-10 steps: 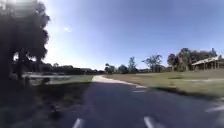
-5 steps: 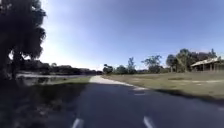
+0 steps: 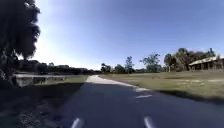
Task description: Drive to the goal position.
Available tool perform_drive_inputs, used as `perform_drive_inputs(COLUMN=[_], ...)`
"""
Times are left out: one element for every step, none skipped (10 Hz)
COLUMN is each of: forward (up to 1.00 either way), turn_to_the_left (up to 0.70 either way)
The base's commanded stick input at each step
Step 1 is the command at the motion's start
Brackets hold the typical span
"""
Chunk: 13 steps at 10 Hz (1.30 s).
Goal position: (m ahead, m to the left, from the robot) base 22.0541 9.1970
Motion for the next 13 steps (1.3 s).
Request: perform_drive_inputs(forward=[0.7, 0.7, 0.7, 0.7, 0.7, 0.7, 0.7, 0.7, 0.7, 0.7, 0.7, 0.7, 0.7], turn_to_the_left=[0.0, 0.0, 0.0, 0.0, 0.0, 0.0, 0.0, 0.17, 0.35, 0.31, 0.27, 0.23, 0.18])
